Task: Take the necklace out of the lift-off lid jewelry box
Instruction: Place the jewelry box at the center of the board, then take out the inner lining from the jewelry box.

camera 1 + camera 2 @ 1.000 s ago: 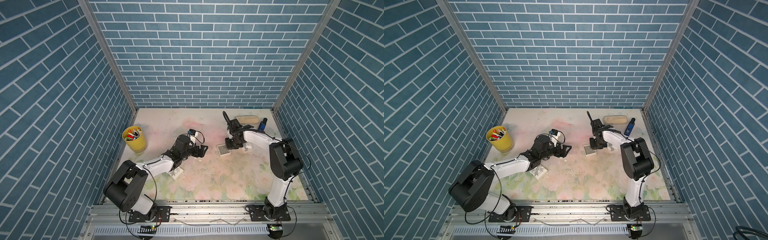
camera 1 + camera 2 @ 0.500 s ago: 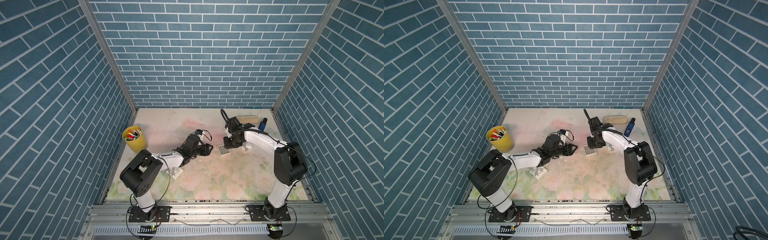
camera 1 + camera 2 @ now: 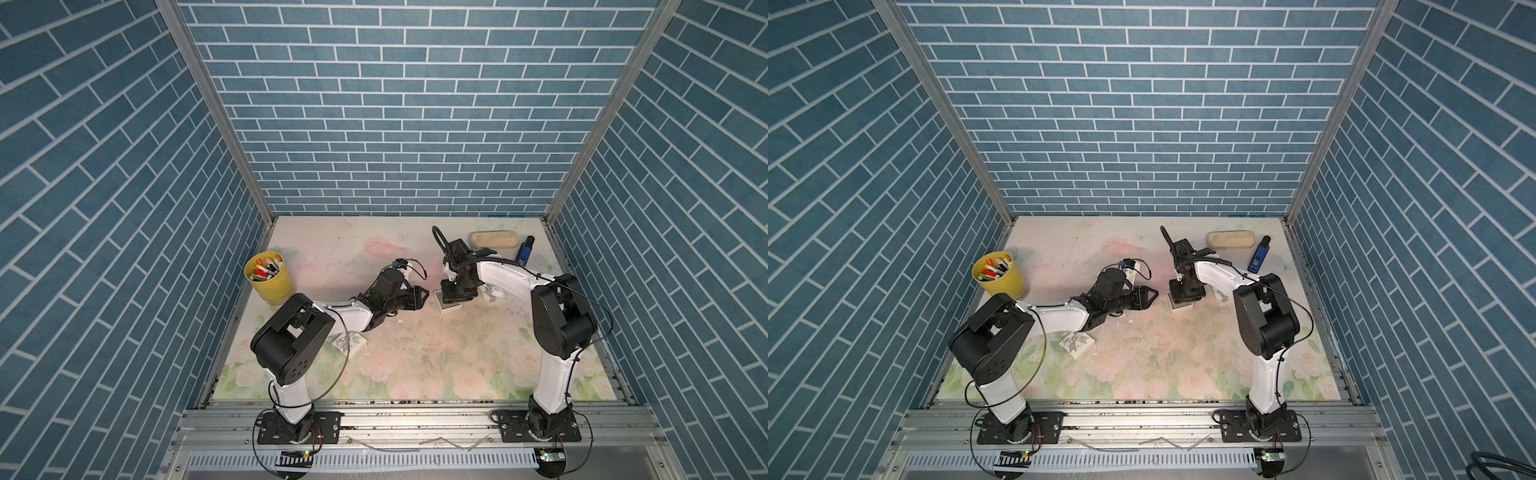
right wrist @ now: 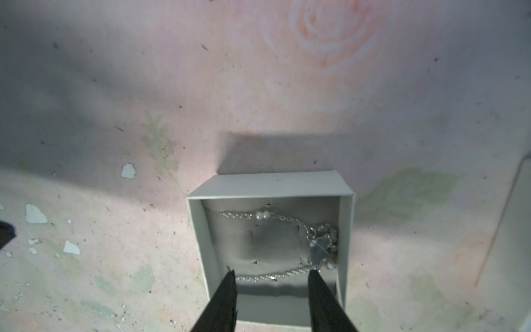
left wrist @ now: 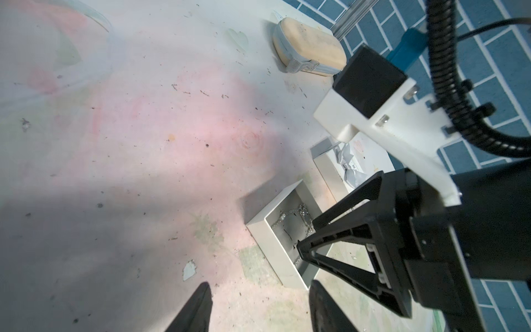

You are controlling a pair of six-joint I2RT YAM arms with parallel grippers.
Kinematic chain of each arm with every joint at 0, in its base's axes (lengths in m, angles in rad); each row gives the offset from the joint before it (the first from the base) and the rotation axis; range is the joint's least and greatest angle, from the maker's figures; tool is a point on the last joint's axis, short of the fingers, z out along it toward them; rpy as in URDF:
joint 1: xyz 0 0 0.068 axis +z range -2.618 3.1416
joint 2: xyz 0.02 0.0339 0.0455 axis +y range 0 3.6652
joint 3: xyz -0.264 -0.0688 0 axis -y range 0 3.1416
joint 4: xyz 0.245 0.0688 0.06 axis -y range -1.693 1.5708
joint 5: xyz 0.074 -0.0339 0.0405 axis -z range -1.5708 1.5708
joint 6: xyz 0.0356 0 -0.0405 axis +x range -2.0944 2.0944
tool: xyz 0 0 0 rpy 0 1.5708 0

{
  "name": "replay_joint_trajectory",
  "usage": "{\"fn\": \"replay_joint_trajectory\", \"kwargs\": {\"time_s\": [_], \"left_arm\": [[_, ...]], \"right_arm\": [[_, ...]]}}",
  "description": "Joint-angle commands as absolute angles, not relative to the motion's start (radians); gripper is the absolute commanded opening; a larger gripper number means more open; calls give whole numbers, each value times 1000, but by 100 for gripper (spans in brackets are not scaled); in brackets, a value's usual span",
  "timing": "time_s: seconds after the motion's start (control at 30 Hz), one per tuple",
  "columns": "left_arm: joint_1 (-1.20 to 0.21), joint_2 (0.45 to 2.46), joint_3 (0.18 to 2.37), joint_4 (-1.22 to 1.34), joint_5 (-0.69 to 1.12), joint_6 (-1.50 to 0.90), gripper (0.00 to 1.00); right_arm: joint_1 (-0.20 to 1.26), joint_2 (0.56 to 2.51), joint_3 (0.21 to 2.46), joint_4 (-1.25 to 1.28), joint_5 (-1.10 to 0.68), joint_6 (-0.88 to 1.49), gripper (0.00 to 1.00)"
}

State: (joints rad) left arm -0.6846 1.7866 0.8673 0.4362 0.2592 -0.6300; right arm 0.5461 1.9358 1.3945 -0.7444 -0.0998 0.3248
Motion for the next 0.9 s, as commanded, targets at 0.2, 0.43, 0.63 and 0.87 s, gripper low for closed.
{"fn": "replay_joint_trajectory", "kwargs": {"time_s": [0.2, 0.43, 0.63, 0.87], "left_arm": [[-690, 1814, 889, 455, 272, -630, 55], [-690, 1829, 893, 460, 281, -631, 55], [-690, 1851, 901, 491, 296, -653, 53], [-690, 1861, 905, 508, 300, -672, 48]], "right_arm": [[557, 2043, 1440, -805, -47, 298, 45], [558, 2039, 1423, -795, -66, 292, 24], [559, 2001, 1408, -790, -81, 279, 9], [558, 1937, 1385, -768, -81, 279, 1]]}}
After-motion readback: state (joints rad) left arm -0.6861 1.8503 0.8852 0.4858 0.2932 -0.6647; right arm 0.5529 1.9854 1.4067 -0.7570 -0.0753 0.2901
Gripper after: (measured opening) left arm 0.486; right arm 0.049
